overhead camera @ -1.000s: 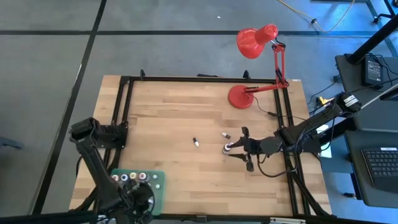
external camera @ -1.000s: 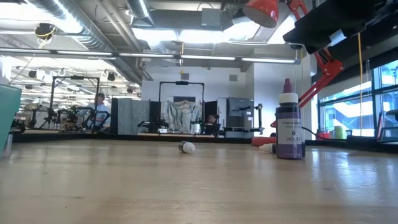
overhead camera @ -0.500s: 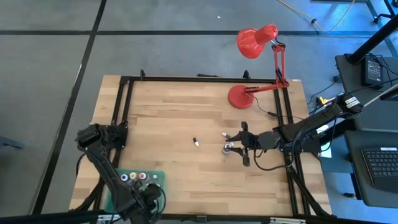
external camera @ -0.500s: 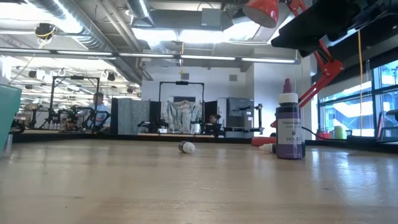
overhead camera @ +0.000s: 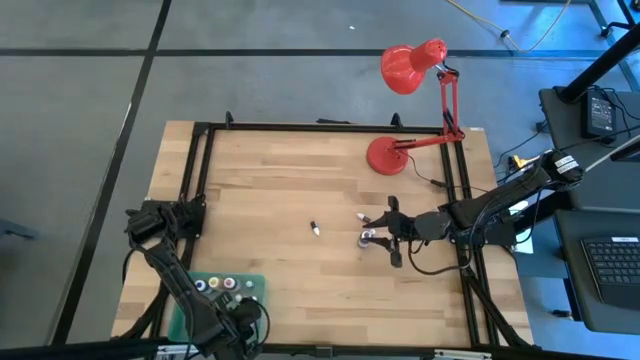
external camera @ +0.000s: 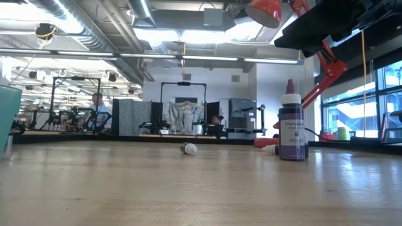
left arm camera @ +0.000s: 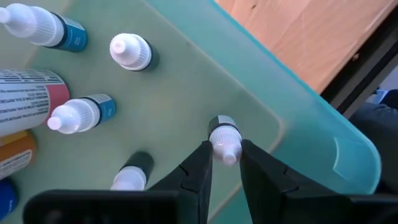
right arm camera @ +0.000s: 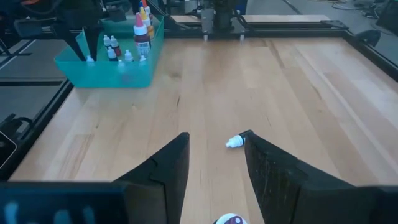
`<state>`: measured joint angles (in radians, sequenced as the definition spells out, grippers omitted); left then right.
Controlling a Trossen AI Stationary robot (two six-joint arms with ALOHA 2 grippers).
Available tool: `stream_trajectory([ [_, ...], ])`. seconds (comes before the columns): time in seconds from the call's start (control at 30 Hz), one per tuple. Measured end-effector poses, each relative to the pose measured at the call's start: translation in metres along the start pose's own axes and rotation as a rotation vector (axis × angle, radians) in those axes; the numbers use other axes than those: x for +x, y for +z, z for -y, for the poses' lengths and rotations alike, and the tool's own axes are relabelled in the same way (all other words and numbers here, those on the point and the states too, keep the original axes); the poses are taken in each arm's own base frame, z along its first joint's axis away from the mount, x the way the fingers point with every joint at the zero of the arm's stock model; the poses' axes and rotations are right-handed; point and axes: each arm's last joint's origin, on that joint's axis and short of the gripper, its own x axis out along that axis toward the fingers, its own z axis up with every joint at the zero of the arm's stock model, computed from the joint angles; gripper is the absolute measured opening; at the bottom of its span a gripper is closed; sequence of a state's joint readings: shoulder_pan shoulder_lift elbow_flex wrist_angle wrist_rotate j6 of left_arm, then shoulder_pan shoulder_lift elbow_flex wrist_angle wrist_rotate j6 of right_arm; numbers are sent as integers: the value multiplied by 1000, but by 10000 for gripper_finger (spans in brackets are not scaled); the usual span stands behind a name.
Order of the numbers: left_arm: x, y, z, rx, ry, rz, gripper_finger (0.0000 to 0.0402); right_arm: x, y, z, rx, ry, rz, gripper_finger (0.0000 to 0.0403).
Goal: Pick & Place food coloring
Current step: Put the pink food coloring into the blue bin
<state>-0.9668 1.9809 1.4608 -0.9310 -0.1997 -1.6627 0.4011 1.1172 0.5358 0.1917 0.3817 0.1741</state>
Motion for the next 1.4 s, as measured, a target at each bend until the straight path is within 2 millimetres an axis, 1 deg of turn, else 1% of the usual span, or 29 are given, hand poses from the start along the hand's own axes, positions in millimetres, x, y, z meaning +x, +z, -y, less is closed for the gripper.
stream_trajectory([
  [0.23,-1,0,0,8,-2,0,85,0,0,0,3,0,0,157],
  [1.4,-1,0,0,-1,-1,-17,87,0,0,0,0,0,0,157],
])
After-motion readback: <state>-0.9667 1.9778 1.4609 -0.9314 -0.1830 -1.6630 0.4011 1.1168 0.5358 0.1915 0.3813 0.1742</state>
